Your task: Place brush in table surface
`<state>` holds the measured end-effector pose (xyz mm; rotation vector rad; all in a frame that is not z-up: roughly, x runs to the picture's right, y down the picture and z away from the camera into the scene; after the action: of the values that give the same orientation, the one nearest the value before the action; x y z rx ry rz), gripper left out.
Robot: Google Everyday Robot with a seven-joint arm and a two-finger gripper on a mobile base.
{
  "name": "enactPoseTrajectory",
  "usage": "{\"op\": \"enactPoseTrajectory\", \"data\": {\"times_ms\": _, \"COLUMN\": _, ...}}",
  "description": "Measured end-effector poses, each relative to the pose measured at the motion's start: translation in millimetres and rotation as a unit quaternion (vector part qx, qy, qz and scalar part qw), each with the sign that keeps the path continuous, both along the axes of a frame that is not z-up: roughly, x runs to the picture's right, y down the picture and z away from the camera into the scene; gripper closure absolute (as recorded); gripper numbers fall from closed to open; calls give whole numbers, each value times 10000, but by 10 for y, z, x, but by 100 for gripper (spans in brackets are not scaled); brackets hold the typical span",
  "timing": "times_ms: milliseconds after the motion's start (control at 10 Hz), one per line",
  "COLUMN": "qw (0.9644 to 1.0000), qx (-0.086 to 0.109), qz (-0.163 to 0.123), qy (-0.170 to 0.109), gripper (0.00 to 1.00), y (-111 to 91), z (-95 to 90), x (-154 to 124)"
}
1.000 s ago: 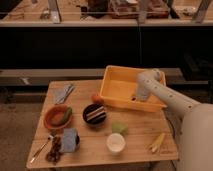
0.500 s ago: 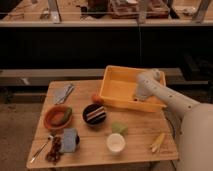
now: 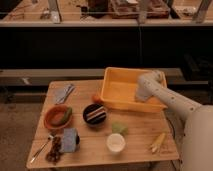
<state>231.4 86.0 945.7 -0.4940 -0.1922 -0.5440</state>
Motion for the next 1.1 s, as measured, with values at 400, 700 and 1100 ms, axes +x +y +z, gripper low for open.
{"op": "enactPoseTrajectory", "data": {"times_ms": 400, "qw": 9988, "qx": 344, "qz": 323, "qy": 110, "gripper": 100, "y": -17, "z": -75, "x": 39}}
{"op": "enactPoseTrajectory", "data": {"times_ms": 700, "qw": 9959, "qx": 708, "qz": 446, "qy": 353, "gripper": 100, "y": -122, "z": -250, "x": 140}}
{"op": "enactPoseTrajectory", "data": {"times_ms": 1100, "qw": 9912, "qx": 1161, "qz": 257, "qy": 588, "gripper": 100, "y": -515, "z": -790, "x": 288}}
